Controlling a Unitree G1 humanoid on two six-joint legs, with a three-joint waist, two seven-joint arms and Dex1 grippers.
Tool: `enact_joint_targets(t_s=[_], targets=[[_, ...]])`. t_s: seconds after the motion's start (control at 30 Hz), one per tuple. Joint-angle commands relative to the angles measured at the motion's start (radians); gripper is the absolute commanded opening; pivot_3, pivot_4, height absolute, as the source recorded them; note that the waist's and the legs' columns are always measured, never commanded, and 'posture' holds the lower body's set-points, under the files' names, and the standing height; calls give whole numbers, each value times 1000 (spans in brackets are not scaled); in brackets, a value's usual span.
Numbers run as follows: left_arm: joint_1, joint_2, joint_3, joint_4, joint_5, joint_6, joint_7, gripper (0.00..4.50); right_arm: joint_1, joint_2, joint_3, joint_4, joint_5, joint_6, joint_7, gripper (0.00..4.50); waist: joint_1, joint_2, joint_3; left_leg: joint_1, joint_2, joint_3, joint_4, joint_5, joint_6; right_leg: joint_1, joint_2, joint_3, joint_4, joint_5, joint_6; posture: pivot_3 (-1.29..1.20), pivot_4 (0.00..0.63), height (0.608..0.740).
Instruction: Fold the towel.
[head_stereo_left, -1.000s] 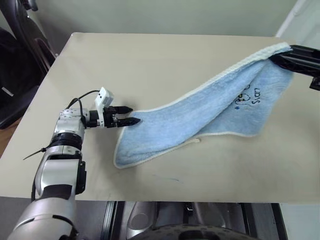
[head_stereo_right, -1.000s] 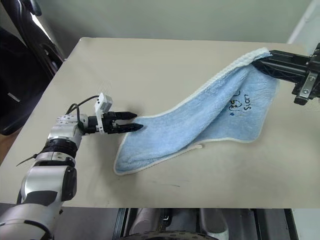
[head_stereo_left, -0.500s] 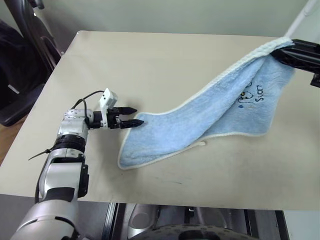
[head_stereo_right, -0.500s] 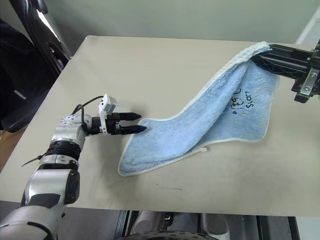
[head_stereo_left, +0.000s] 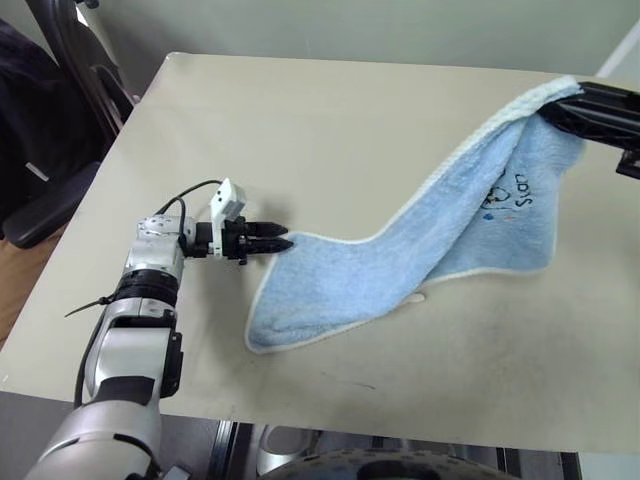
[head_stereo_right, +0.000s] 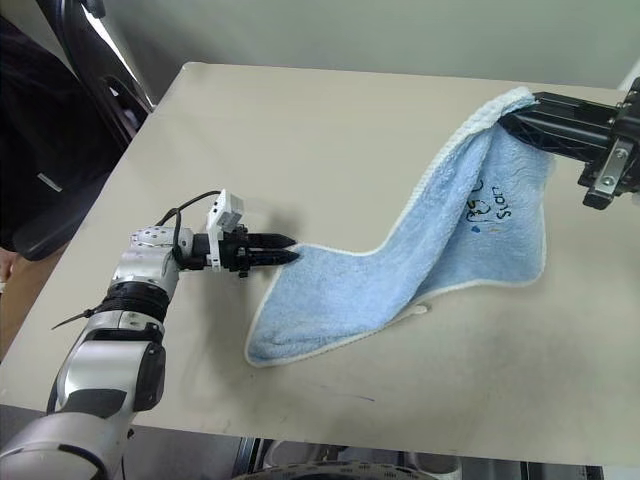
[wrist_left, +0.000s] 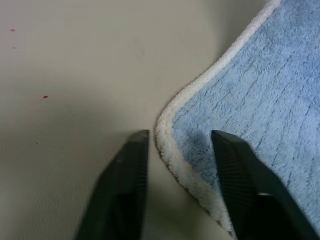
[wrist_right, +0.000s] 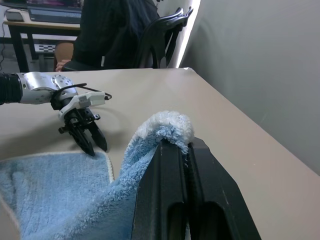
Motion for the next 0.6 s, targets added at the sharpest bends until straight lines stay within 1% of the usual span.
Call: enact_joint_targets(t_s=[0.03,0.1,0.23,0.37,0.5,0.6], targets=[[75,-31,-85,-10,33,60,-74,677,-6,-10,-30,-19,6,-22,-10,0,0,0,0,0,-1,1,1,-1,2,0,-2,1,0,-1,2,0,150,733],[89,-32,-90,-46,26,84,-85,22,-4,-10,-29,-20,5,-22,-10,0,0,0,0,0,-3,2,1,-3,4,1,-4,1,-2,-3,4,0,150,733],[113,-32,-102,-101,28,100,-80,7,-2,-11,-31,-20,6,-23,-9,0,0,0,0,0,-6,4,1,-6,7,2,-8,1,-5,-4,7,0,150,733],[114,-44,-84,-115,15,106,-54,7,0,-12,-28,-17,-1,-28,-8,0,0,0,0,0,-8,5,1,-8,9,3,-10,0,-6,-5,8,0,150,733],[75,-43,-33,-86,-13,114,-15,7,4,-14,-29,-16,-6,-32,-9,0,2,0,0,1,-9,5,2,-8,10,5,-11,0,-6,-5,9,0,150,733],[-5,-23,48,-25,-60,116,42,7,17,-19,-38,-4,-22,-37,-7,0,4,-1,1,1,-9,4,6,-8,10,5,-11,0,-3,-4,10,0,150,733]])
